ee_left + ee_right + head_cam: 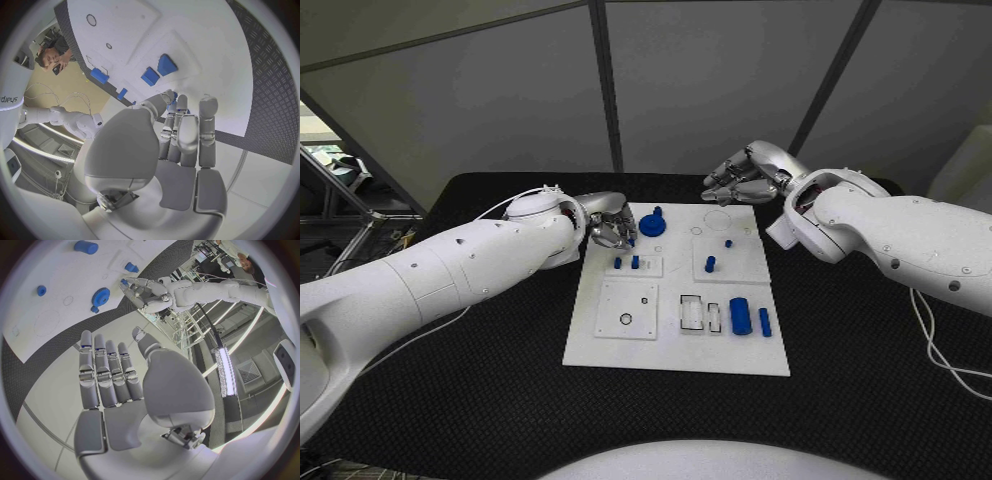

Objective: Assemble the parts on the task board

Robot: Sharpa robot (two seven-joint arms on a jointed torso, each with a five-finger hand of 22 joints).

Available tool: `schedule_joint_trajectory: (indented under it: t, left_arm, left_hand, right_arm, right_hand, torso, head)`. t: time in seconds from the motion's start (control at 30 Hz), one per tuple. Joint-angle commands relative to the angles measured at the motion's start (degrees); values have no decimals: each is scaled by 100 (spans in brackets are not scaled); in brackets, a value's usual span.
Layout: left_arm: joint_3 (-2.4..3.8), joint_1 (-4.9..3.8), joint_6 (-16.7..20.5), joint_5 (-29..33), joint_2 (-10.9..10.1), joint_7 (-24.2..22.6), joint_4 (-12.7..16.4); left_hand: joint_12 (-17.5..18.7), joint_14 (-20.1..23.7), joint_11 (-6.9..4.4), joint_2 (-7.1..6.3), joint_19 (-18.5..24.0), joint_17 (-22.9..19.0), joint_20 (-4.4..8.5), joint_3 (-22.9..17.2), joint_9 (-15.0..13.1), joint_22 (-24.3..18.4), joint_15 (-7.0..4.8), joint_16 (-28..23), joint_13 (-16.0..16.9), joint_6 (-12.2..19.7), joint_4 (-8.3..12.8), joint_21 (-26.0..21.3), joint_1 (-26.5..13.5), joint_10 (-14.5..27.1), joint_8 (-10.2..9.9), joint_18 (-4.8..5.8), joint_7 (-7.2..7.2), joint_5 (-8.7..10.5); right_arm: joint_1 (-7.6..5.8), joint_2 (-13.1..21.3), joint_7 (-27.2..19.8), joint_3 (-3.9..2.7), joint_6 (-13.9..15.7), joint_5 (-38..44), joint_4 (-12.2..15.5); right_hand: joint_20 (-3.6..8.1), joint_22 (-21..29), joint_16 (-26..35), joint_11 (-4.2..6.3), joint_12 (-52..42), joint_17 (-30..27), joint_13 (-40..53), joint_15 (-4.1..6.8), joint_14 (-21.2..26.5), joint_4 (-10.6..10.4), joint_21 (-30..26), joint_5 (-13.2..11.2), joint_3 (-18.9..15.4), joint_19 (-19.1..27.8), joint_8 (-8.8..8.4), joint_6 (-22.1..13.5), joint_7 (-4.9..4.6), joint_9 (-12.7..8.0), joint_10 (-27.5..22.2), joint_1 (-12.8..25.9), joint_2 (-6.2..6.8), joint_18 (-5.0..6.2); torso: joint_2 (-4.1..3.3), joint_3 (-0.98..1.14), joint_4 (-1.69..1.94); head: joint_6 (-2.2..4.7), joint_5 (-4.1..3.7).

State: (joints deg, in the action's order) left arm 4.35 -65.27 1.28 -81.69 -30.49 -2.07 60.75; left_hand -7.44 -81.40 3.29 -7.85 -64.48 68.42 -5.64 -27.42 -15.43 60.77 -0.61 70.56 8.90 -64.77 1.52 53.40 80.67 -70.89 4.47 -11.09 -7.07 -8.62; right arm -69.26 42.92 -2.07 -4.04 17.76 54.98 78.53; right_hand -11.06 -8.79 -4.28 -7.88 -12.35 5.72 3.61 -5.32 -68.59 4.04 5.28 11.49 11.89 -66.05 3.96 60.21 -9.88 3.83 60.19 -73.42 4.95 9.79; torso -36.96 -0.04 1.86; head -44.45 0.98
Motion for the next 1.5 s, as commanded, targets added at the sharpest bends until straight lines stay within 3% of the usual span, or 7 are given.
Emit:
schedule_joint_trajectory:
  t: [0.03,0.53,0.83,1.0,1.5]
  left_arm:
    - [2,1,-123,25,16,59,-28]
    - [2,9,-146,-37,99,142,-117]
    - [2,13,-282,-43,107,240,-155]
    - [2,15,-317,-43,85,273,-147]
    - [3,21,-165,-43,31,268,-176]
  left_hand:
    - [19,-31,21,14,-9,-1,5,36,-3,14,-2,10,-8,-29,13,19,-50,-10,32,229,-12,37]
    - [36,-55,28,20,-72,41,3,30,7,98,2,63,-17,-17,20,116,-48,5,12,251,-21,58]
    - [146,-39,103,-31,-59,-26,-34,11,96,135,58,55,-75,172,25,128,-96,136,-101,256,-104,71]
    - [196,0,159,-123,-19,-109,-81,-27,237,133,111,19,-107,507,34,92,-133,187,-110,247,-179,69]
    - [264,55,126,-306,2,-280,-80,-19,778,168,83,14,-167,1647,4,33,-168,216,-100,228,-135,92]
  right_arm:
    - [-12,-1,-65,-4,-10,-18,12]
    - [-12,1,-61,-4,-10,-20,24]
    - [-12,11,-51,-4,-14,-21,28]
    - [-12,19,-48,-4,-12,-21,23]
    - [-12,63,-7,-4,-28,-10,-55]
  right_hand:
    - [-25,9,39,7,22,-9,-6,-26,22,18,-38,22,-3,7,-30,21,-29,-6,-22,58,-5,46]
    - [-25,9,39,7,22,-9,-6,-26,22,18,-38,22,-3,7,-30,21,-29,-6,-22,58,-5,46]
    - [-27,14,41,6,24,-12,-6,-27,23,15,-44,22,-3,8,-31,20,-30,-6,-24,69,-6,47]
    - [-28,16,43,6,25,-13,-6,-28,24,16,-46,22,-4,8,-31,19,-30,-7,-25,73,-4,47]
    - [-33,31,54,6,30,-24,-6,-32,45,46,-64,26,7,20,-33,15,-27,-7,-28,50,10,47]
  torso:
    - [0,-1,4]
    - [-4,0,-2]
    - [2,0,5]
    - [4,-1,9]
    - [4,-2,5]
  head:
    - [-5,-7]
    - [-9,-16]
    - [-12,-25]
    - [-14,-27]
    - [-13,-24]
